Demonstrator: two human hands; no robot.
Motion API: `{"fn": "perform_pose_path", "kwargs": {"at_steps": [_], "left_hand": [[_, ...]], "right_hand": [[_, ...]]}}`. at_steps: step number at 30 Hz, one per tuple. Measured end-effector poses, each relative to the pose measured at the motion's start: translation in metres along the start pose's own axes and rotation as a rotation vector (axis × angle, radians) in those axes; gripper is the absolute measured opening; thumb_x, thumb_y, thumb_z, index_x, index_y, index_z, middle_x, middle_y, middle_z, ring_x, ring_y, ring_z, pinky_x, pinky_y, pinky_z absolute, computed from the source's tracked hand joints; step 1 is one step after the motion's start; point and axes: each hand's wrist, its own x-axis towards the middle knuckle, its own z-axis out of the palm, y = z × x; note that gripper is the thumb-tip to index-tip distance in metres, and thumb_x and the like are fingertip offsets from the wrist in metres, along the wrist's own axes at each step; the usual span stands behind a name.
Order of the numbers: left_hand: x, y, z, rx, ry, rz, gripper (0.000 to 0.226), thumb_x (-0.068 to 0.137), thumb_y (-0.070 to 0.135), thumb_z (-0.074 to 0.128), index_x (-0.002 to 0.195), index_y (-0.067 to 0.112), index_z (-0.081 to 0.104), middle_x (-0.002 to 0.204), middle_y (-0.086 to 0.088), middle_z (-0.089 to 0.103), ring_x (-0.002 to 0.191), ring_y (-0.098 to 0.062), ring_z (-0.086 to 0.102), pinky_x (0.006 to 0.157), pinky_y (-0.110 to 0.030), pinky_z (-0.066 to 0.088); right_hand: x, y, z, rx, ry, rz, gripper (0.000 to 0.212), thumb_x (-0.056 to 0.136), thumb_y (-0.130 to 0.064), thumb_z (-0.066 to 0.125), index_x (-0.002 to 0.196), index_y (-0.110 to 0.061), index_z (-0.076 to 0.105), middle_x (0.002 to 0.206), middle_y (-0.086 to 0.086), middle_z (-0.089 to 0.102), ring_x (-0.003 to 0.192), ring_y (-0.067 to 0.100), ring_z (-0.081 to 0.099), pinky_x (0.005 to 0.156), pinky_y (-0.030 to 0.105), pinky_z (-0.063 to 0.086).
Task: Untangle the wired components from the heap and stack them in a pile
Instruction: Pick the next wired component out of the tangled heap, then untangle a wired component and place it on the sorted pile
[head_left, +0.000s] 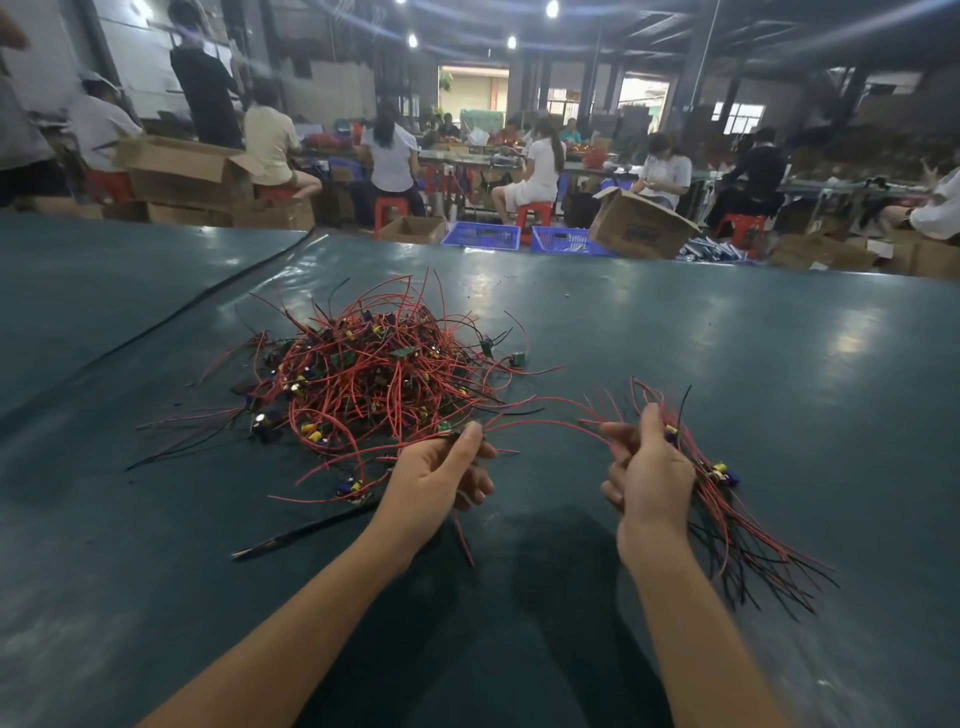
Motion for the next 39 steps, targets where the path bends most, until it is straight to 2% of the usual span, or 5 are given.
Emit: {"fn": "perform_pose_path", "kwargs": {"at_steps": [11,18,29,34,39], "left_hand": [[0.001,-0.006,-0.002,0.226,0.237,0.219,0.042,0.099,0.040,0.045,0.073,0.016,0.067,0.069,0.006,0.071,0.051,-0.008,0.059,0.053,-0.016,0.044],[-0.006,0.006,0.001,0.534,0.036,0.529,0.042,0.092,0.024,0.063,0.123,-0.004,0.061,0.093,0.002,0.062,0.070,-0.002,0.059,0.066,-0.013,0.049],[-0.009,-0.006,-0.005,0.988,-0.012,0.658,0.056,0.094,0.028,0.052,0.147,0.016,0.039,0.145,-0.003,0.042,0.100,-0.015,0.059,0.087,-0.041,0.051],[-0.001,-0.011,-0.015,1.102,0.111,0.545,0.044,0.089,0.026,0.064,0.132,0.019,0.058,0.139,-0.003,0.048,0.114,-0.021,0.053,0.096,-0.042,0.042],[0.005,-0.008,-0.027,1.040,0.188,0.542,0.020,0.087,0.015,0.068,0.106,0.018,0.071,0.112,0.004,0.064,0.102,-0.019,0.059,0.086,-0.036,0.042]], "right_hand": [[-0.035,0.005,0.023,-0.122,-0.062,-0.312,0.011,0.099,-0.025,0.056,0.091,-0.017,0.055,0.067,0.002,0.072,0.045,0.012,0.043,0.051,0.031,0.037],[-0.052,0.015,0.036,-0.205,-0.549,-0.086,0.027,0.094,-0.032,0.059,0.082,-0.011,0.070,0.064,0.004,0.066,0.046,0.009,0.054,0.038,0.017,0.040],[-0.035,-0.007,0.029,0.132,-0.046,-0.121,0.023,0.099,-0.031,0.054,0.082,-0.024,0.068,0.059,-0.002,0.047,0.040,0.010,0.050,0.040,0.026,0.049],[-0.009,-0.016,0.000,-0.516,0.061,-0.521,0.032,0.097,-0.042,0.052,0.068,-0.032,0.062,0.054,-0.012,0.046,0.055,0.015,0.044,0.055,0.030,0.039],[0.005,-0.003,-0.022,-1.170,0.115,-0.269,0.049,0.095,-0.051,0.049,0.138,-0.029,0.052,0.124,0.009,0.057,0.107,0.035,0.057,0.078,0.041,0.041]]}}
